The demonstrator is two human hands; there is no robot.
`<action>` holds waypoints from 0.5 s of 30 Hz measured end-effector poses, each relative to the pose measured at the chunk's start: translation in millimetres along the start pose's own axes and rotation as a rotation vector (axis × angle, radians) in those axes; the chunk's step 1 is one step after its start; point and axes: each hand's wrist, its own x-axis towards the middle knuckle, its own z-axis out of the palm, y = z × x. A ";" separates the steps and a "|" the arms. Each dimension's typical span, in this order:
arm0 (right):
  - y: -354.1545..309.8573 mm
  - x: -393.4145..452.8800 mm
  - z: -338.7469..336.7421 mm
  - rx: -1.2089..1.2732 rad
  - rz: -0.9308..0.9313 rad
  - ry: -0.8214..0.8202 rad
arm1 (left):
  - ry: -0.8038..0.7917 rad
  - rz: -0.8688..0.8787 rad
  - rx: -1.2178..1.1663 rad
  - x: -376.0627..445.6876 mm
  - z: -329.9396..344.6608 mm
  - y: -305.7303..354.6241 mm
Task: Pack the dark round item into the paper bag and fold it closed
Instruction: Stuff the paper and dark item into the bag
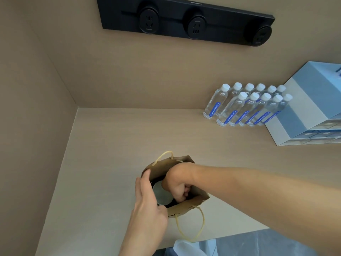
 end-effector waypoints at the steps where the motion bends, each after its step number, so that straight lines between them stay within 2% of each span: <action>1: -1.5 -7.0 -2.5 -0.018 0.005 -0.010 | 0.000 0.003 0.002 0.4 0.1 0.4; 4: -6.5 -34.9 -7.5 -0.191 0.021 0.000 | 0.011 0.032 -0.005 2.7 1.1 -0.5; 7: -8.6 -68.0 -9.9 -0.374 0.022 0.193 | 0.031 0.048 -0.056 4.7 0.0 -1.4; 9: -7.8 -77.2 -8.3 -0.364 0.008 0.260 | 0.031 0.061 -0.077 4.4 -1.1 0.7; 15: -10.1 -53.8 10.9 -0.136 0.003 0.385 | -0.011 0.090 -0.075 1.8 -2.6 4.7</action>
